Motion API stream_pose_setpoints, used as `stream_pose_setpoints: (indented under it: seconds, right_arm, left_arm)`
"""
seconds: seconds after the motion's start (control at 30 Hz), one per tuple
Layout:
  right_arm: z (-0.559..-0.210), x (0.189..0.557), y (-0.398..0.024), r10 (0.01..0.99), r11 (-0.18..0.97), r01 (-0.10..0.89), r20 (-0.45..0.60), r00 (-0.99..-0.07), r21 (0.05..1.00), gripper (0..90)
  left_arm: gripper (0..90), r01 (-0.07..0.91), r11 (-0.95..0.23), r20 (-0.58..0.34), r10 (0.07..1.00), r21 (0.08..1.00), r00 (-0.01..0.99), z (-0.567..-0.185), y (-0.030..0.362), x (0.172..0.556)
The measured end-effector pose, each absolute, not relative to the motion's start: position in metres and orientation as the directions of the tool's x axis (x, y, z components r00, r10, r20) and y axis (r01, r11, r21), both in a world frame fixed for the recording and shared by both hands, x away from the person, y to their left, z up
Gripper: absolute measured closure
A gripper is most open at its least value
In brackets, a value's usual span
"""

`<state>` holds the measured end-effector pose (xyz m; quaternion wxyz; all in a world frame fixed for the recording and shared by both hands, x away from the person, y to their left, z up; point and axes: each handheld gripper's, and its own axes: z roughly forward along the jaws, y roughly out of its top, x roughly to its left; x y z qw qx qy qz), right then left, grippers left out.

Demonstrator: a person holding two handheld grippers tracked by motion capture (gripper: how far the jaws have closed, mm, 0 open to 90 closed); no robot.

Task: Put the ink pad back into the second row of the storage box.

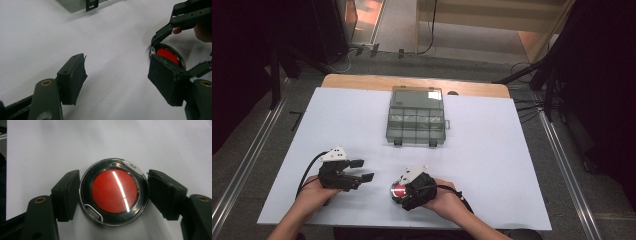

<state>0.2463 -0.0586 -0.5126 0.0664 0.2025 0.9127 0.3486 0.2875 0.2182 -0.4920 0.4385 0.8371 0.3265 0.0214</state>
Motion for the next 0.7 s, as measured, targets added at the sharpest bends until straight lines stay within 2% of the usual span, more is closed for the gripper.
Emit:
stream_pose_setpoints:
  seconds: [0.23, 0.7]
  right_arm:
    - [-0.513, 0.248, -0.062, 0.396, 0.671, 0.31, 0.028, -0.918, 0.674, 30.8]
    - [-0.506, 0.257, -0.069, 0.408, 0.617, 0.4, 0.159, -0.899, 0.678, 30.9]
  left_arm:
    - [29.9, 0.529, -0.397, -0.254, 0.566, 0.75, 0.784, -0.492, 0.22, 0.289]
    - [29.9, 0.524, -0.396, -0.254, 0.56, 0.754, 0.789, -0.491, 0.219, 0.287]
